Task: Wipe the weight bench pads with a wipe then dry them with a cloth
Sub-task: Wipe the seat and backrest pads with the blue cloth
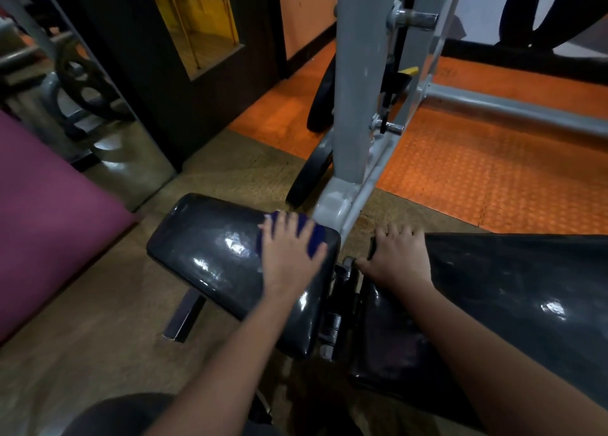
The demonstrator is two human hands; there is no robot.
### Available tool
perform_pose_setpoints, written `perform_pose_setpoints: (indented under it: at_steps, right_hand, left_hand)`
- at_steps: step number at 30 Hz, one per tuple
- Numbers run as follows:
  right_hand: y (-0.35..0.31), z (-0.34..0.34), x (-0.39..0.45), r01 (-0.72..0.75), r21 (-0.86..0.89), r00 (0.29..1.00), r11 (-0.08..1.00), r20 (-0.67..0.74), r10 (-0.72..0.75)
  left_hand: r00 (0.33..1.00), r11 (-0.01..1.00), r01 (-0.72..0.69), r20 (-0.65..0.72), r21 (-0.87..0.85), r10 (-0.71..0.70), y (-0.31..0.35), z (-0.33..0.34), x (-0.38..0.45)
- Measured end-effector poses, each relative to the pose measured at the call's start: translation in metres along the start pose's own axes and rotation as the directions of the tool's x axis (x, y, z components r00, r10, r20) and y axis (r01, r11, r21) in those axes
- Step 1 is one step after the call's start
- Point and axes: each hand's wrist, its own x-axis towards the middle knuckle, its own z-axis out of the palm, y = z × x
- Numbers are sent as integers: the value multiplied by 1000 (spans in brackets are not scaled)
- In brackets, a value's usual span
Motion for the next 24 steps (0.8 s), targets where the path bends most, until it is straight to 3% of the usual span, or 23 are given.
perform_pose_setpoints:
  at_steps: [4, 6, 11, 16, 18, 22, 24]
  right_hand:
    - [2, 6, 0, 28, 29, 999, 999, -47, -27]
    - [3, 8, 1, 65, 40, 996, 997, -62, -62]
    - [5, 8, -2, 138, 27, 990, 990, -45, -137]
    - [4, 3, -5, 147, 28, 989, 989, -35, -146]
    - [4, 2, -4, 151, 21, 988, 988, -50, -149]
    - [4, 5, -4, 153, 10, 987, 988, -54, -152]
    - [4, 5, -2, 147, 6, 987, 989, -60, -146]
  left_hand:
    - [972, 974, -224, 71, 14, 223, 10, 11, -24]
    - [968, 969, -247, 38, -12, 247, -16, 6, -28]
    - [995, 999, -34, -91, -24, 32, -88, -12, -18]
    - [990, 993, 117, -77, -17, -118, -60, -6, 5]
    - [999, 999, 48, -22, -24, -48, -35, -1, 2]
    - [967, 968, -253, 18, -12, 253, -19, 8, -18]
    - [969, 970, -244, -27, -3, 244, -39, 3, -8]
